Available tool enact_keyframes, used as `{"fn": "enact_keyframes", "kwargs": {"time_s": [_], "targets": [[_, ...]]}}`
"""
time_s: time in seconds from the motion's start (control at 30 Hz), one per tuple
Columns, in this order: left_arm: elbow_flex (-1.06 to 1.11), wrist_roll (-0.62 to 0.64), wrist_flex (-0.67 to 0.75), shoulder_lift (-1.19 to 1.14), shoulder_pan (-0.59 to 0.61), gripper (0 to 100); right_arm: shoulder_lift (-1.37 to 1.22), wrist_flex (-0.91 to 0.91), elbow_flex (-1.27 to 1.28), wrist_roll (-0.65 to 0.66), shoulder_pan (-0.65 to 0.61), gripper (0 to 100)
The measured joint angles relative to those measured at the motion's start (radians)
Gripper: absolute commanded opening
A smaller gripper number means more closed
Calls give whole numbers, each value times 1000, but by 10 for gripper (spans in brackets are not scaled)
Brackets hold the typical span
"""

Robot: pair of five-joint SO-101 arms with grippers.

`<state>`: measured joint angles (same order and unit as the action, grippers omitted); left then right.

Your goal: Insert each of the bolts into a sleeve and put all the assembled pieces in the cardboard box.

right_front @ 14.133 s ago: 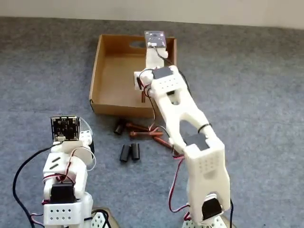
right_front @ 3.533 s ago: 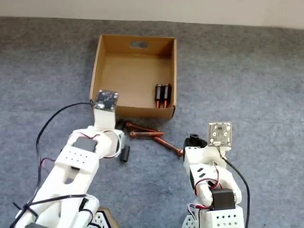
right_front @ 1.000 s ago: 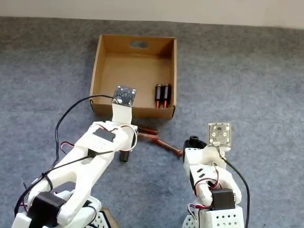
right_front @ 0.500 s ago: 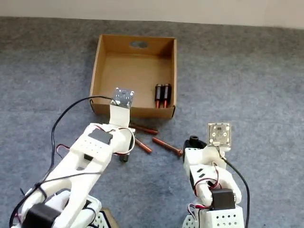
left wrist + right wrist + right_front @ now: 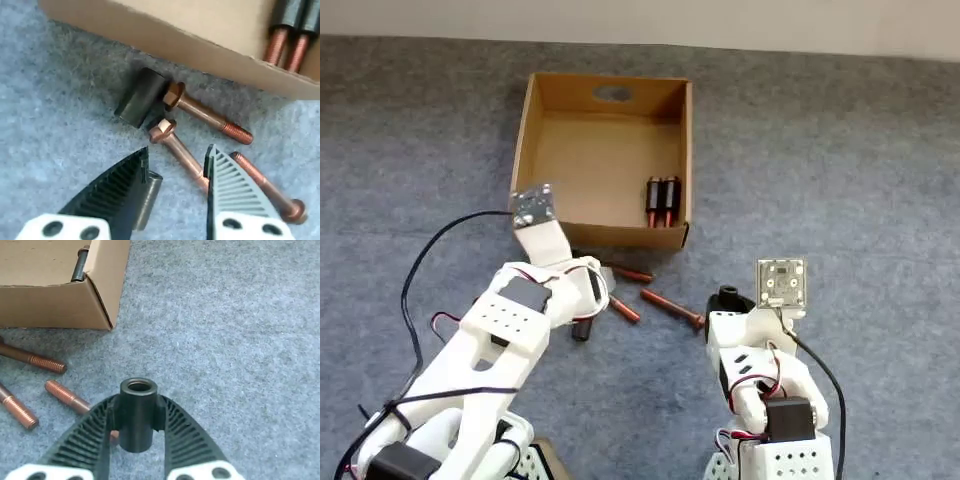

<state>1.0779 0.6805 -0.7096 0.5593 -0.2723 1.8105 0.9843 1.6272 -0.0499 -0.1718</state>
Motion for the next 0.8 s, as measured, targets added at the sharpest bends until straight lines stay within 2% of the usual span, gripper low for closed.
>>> {"fn": "enact_keyframes", "kwargs": {"time_s": [0.2, 0.53, 0.8], "targets": [[0, 29, 0, -23, -40, 199, 0, 0, 0, 0, 0, 6], [-106, 32, 20, -278, -41, 199, 0, 0, 0, 0, 0, 6], [-130, 32, 25, -293, -43, 190, 0, 0, 0, 0, 0, 6]]}}
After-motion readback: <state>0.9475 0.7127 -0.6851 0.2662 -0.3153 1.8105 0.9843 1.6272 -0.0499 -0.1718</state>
